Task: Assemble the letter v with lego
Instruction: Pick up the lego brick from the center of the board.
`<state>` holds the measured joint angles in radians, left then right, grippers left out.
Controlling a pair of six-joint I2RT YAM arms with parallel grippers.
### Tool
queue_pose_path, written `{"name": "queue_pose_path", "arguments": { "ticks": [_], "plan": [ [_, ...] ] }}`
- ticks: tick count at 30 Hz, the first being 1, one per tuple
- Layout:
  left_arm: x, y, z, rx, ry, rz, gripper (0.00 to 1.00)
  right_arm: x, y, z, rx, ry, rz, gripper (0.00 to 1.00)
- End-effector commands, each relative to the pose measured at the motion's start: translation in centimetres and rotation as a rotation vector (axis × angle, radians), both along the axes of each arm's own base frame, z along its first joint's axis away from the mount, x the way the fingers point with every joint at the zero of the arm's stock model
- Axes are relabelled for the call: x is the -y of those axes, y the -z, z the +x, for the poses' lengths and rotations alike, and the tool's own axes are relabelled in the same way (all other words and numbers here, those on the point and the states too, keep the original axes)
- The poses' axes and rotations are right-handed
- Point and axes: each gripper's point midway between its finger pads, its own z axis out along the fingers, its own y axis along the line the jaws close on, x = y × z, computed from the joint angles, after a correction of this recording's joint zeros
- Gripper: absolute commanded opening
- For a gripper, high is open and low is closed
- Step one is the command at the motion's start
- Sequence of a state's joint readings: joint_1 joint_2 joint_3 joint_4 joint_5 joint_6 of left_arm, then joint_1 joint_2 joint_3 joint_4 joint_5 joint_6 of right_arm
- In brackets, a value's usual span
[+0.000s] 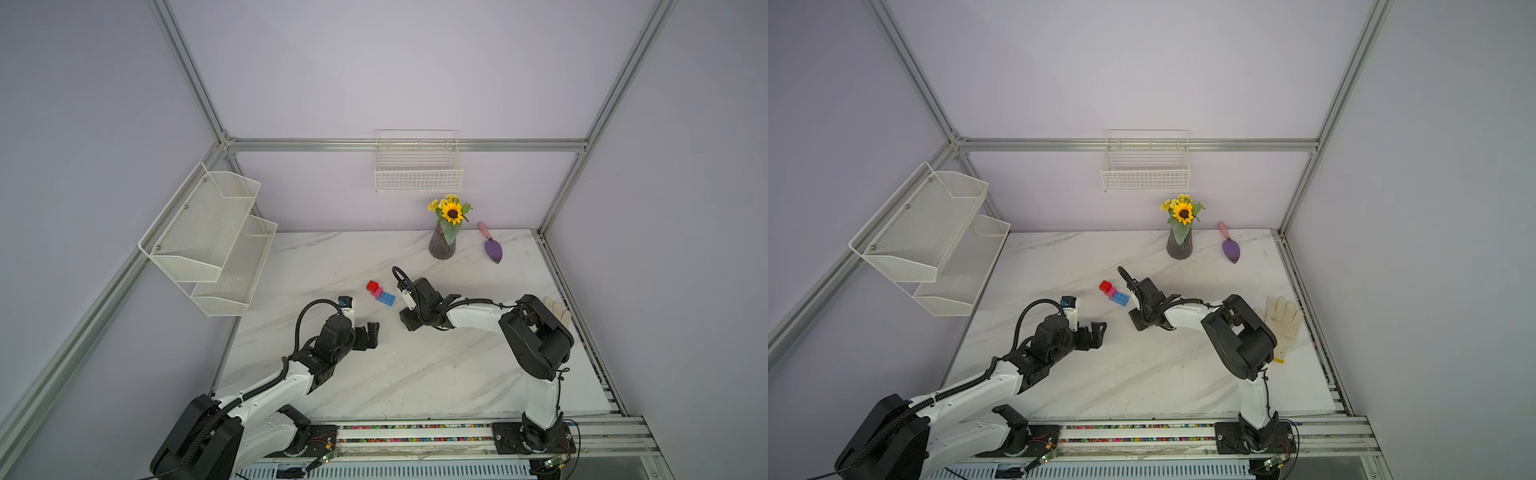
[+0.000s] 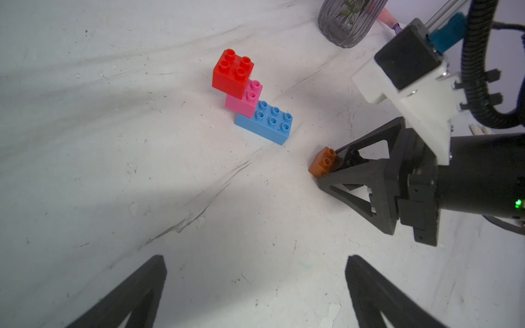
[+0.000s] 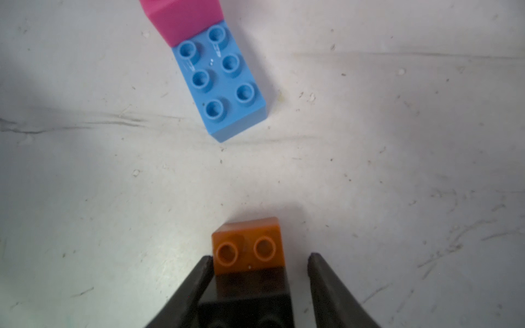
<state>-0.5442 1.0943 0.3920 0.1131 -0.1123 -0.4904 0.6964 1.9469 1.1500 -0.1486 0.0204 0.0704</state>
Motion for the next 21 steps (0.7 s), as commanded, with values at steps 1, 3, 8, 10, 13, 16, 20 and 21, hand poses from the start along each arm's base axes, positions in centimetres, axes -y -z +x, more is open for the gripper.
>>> {"name": "queue_pose_path", "arguments": {
  "ticks": [1,3,8,10,13,16,20,21],
  "plan": [
    [0.0,-0.8,0.9,0.037,-0.023,-0.018,1.00,1.5,2.6,-1.0,-0.037,0.027,-0.047,0.56],
    [0.0,-0.8,1.0,0.035,-0.024,-0.019,1.00,1.8,2.7,-1.2,-0.032,0.028,-0.045,0.56],
    [0.1,-0.4,1.1,0.027,-0.029,-0.021,1.00,2.4,3.1,-1.6,-0.021,0.047,-0.044,0.55],
    [0.2,-0.3,1.1,0.024,-0.031,-0.034,1.00,2.6,3.6,-1.9,-0.025,0.051,-0.048,0.54],
    [0.3,-0.1,1.2,0.014,-0.036,-0.038,1.00,2.9,4.1,-2.3,-0.029,0.058,-0.050,0.54],
    [0.3,-0.1,1.3,0.015,-0.043,-0.043,1.00,2.8,4.5,-2.7,-0.039,0.056,-0.048,0.52],
    [0.2,0.2,1.3,0.009,-0.045,-0.038,1.00,2.8,5.1,-3.0,-0.039,0.054,-0.055,0.51],
    [0.2,0.2,1.3,0.010,-0.045,-0.035,1.00,2.8,5.2,-3.1,-0.040,0.055,-0.058,0.51]
  ]
}}
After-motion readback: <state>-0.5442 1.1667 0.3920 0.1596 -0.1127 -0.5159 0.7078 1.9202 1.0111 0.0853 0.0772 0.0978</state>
